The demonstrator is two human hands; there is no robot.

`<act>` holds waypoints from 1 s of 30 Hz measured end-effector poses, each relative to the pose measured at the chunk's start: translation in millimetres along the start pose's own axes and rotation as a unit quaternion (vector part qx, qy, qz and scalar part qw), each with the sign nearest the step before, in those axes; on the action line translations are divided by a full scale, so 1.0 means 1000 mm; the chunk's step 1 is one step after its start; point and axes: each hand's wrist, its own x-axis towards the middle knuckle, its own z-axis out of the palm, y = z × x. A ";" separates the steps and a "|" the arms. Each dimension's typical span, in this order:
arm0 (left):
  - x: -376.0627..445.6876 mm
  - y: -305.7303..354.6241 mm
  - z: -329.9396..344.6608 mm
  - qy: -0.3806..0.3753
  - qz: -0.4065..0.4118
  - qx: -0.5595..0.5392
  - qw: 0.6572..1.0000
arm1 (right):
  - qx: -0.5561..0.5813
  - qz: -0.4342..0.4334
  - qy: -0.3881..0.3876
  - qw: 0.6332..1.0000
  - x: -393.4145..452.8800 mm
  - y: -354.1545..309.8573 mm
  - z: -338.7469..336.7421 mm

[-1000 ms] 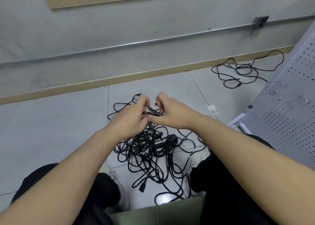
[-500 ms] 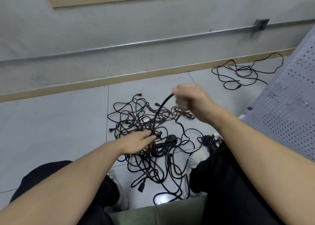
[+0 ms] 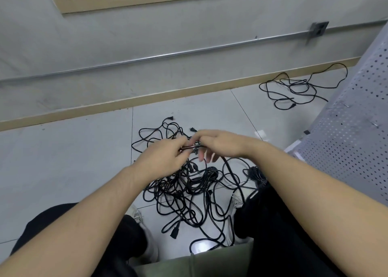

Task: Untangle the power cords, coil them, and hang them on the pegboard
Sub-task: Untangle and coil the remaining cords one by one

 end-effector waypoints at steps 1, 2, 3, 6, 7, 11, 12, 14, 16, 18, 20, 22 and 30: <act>-0.001 0.003 -0.001 0.001 0.009 -0.010 1.000 | -0.021 -0.015 -0.004 1.000 0.002 -0.003 0.006; -0.002 0.003 -0.002 -0.012 0.018 -0.037 0.999 | -0.057 -0.031 0.009 0.998 0.005 -0.005 0.008; -0.003 0.001 -0.003 -0.037 0.027 -0.079 0.996 | -0.093 -0.045 0.027 0.994 0.008 -0.006 0.008; -0.001 -0.016 0.002 -0.088 0.029 -0.187 0.978 | -0.101 -0.072 0.048 0.991 0.008 -0.008 0.003; 0.000 -0.024 0.006 -0.098 0.014 -0.204 0.974 | -0.077 -0.081 0.049 0.993 0.005 -0.008 0.001; -0.003 -0.051 0.031 -0.202 -0.048 -0.174 0.963 | 0.073 -0.100 0.055 0.991 -0.007 -0.006 -0.007; -0.004 -0.053 0.034 -0.222 -0.053 -0.165 0.960 | 0.121 -0.107 0.066 0.985 -0.009 -0.005 -0.009; -0.004 -0.053 0.035 -0.210 -0.071 -0.160 0.962 | 0.209 -0.112 0.104 0.966 -0.007 0.000 -0.015; -0.002 -0.048 0.030 -0.142 -0.089 -0.169 0.971 | 0.253 -0.093 0.168 0.948 -0.002 0.005 -0.022; 0.001 -0.045 0.021 -0.059 -0.104 -0.200 0.973 | 0.220 -0.060 0.260 0.938 0.005 0.010 -0.026; 0.002 -0.043 0.011 0.005 -0.109 -0.208 0.972 | 0.151 -0.031 0.318 0.935 0.011 0.017 -0.029; 0.005 -0.040 0.002 0.058 -0.100 -0.185 0.976 | 0.041 -0.018 0.297 0.954 0.012 0.019 -0.026; 0.005 -0.026 -0.003 0.051 -0.033 -0.232 0.971 | -0.034 -0.112 0.078 0.990 0.009 -0.009 0.014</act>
